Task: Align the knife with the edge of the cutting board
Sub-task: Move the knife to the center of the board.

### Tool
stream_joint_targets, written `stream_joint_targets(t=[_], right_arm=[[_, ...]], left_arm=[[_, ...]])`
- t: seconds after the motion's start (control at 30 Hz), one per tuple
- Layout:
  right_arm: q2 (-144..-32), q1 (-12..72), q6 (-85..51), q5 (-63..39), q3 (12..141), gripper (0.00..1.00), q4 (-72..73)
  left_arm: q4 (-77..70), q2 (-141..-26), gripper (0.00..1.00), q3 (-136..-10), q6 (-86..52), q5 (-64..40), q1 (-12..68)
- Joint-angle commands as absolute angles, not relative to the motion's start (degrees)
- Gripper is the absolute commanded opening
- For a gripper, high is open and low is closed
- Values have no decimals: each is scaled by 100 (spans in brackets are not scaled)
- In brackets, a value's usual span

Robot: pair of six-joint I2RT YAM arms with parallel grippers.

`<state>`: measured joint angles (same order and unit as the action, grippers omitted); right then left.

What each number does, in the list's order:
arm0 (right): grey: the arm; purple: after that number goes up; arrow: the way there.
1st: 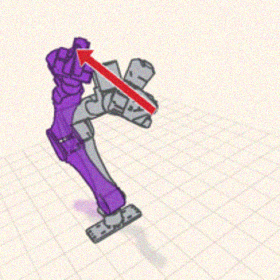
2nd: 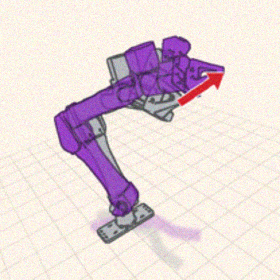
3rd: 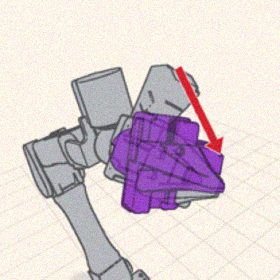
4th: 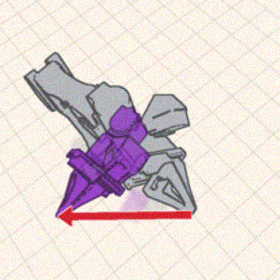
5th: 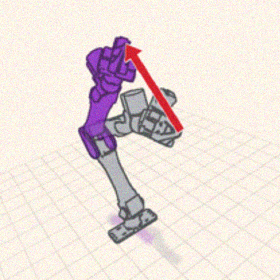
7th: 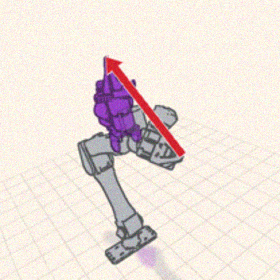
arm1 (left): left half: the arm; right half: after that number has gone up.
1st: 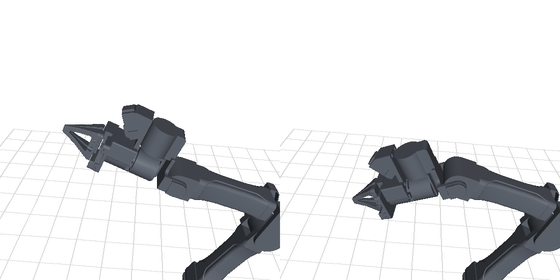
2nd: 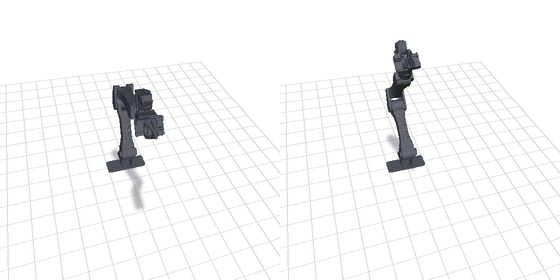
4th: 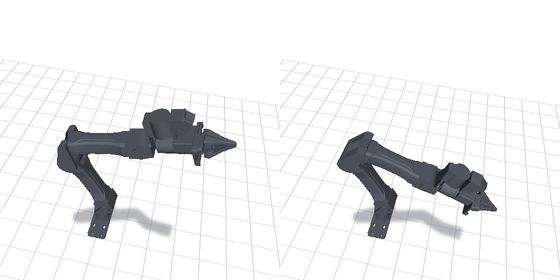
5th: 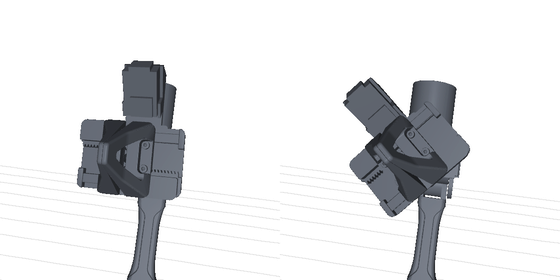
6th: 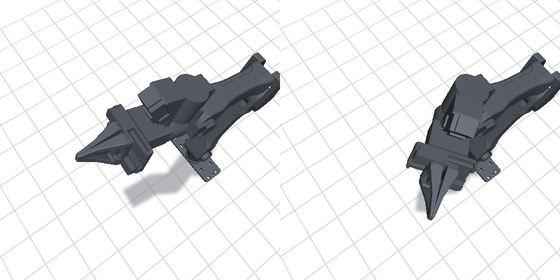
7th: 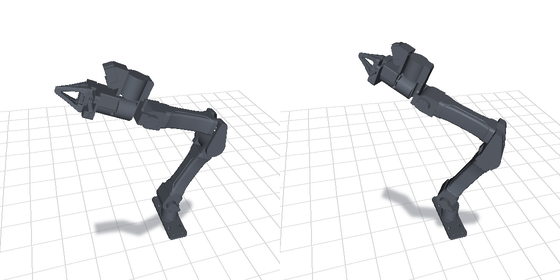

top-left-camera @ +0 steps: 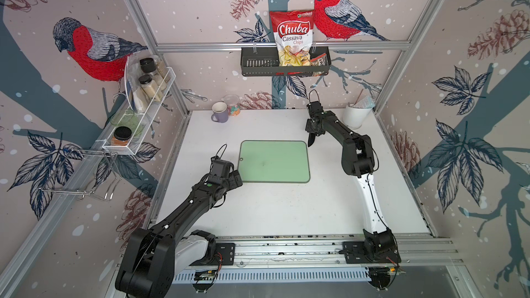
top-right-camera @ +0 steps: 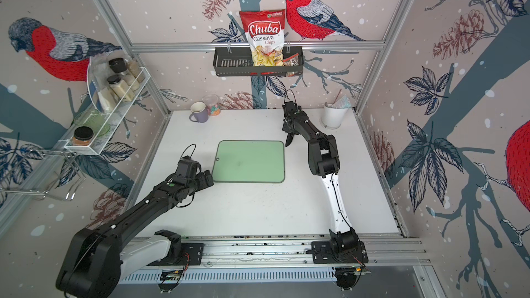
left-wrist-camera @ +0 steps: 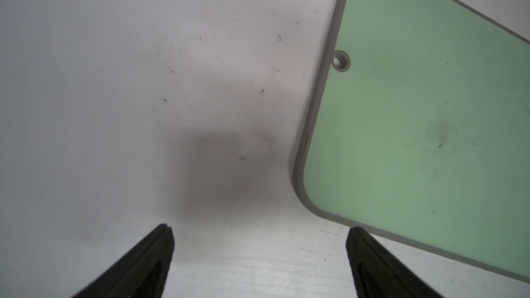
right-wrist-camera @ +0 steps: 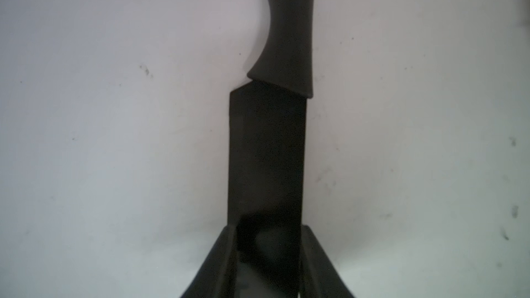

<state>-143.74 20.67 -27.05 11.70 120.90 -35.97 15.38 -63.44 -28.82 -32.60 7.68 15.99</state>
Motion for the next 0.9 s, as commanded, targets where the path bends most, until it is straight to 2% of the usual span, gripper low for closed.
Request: stream_joint_targets(t=[0.0, 0.1, 0.2, 0.37, 0.53, 0.63, 0.73, 0.87], right_arm=[[-13976, 2107, -2778, 649, 10832, 30, -4536], [-13304, 2153, -3007, 516, 9608, 24, -4014], [-12531, 2158, -3230, 318, 8334, 23, -3471], [-11167, 2104, -3588, 564, 6217, 23, -2862], [-9731, 2197, -3993, 72, 4409, 24, -2416], [-8689, 2729, -4298, 45, 4142, 38, -2545], [-8218, 2975, -3981, 348, 4670, 60, -3029], [-8228, 2769, -2816, 1225, 5612, 75, -3405]], left_arm=[[1465, -6328, 96, -2874, -3243, 809, 1599], [1461, -6294, 96, -2860, -3254, 803, 1603], [1446, -6266, 96, -2840, -3260, 802, 1608], [1447, -6219, 96, -2827, -3269, 799, 1633], [1467, -6131, 96, -2809, -3276, 841, 1670], [1408, -6053, 96, -2752, -3289, 859, 1680], [1435, -6030, 96, -2755, -3293, 906, 1679], [1465, -5992, 96, -2746, -3289, 916, 1681]])
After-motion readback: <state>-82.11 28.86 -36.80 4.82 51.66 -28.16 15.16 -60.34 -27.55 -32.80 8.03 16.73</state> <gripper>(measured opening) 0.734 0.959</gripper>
